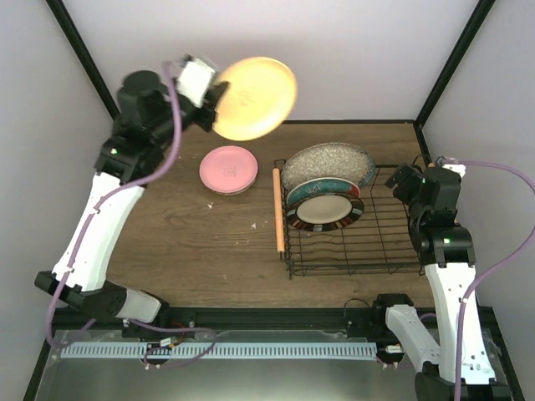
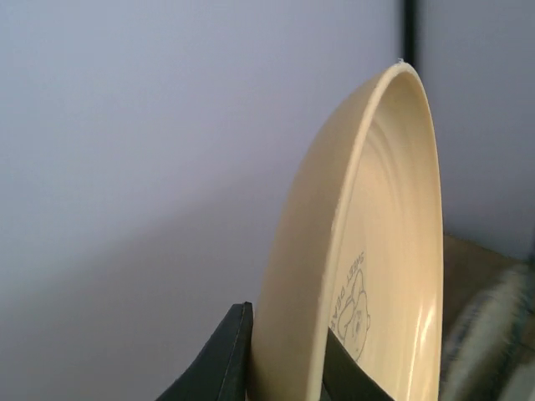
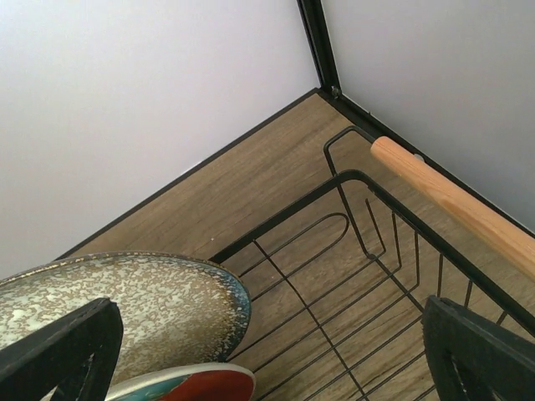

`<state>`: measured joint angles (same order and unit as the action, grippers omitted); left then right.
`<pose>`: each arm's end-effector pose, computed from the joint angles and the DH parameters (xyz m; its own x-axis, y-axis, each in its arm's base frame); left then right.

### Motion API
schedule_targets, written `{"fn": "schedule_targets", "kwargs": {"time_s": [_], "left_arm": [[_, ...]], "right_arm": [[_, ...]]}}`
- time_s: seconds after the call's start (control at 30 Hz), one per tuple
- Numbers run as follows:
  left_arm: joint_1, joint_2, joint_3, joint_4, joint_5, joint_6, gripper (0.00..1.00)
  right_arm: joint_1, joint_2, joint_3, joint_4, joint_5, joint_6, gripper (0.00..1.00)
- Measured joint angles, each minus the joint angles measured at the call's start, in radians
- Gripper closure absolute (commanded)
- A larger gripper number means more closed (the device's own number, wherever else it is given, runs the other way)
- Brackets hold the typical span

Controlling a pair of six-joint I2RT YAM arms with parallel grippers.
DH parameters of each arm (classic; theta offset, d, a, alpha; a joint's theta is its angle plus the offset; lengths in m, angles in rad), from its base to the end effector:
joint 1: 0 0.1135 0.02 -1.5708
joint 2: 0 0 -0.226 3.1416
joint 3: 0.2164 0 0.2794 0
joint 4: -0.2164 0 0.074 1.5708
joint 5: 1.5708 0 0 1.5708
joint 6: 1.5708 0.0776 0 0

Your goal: Unload the plates from the dish rack

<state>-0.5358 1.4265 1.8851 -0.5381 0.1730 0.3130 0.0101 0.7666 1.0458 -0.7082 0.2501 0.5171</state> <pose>0.2989 -0.1930 0.4998 0.1353 0.2724 -0.9526 0.6399 0.7100 0.2939 0.2389 -0.0168 0.3411 -0.2551 0.4764 -0.8414 0.3928 0.8462 0.3601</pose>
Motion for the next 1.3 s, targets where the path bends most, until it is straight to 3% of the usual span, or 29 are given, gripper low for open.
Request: {"fn": "schedule_targets", "kwargs": {"time_s": [0.2,0.37,0.6,1.1,1.3], "left_arm": [[0.452,0.067,-0.134,0.114,0.236,-0.333,0.96],[0.621,0.300,-0.259,0.153,0.407,-0.550,0.96],[0.622,0.476,-0.393,0.145,0.472,-0.666,0.96],[0.578,0.553,-0.395,0.151,0.475,-0.666,0.95],[0.565,0.579,-0.395,0.143,0.463,-0.655,0.88]], "right_arm": [[0.000,0.013,0.000,0.015,-0.007,0.000,0.00],[0.000,0.021,0.000,0.021,-0.009,-0.002,0.00],[0.000,0.025,0.001,0.021,0.001,-0.008,0.00],[0.000,-0.003,0.004,-0.012,0.031,-0.007,0.00],[0.000,-0.014,0.006,-0.026,0.040,-0.006,0.00]]}}
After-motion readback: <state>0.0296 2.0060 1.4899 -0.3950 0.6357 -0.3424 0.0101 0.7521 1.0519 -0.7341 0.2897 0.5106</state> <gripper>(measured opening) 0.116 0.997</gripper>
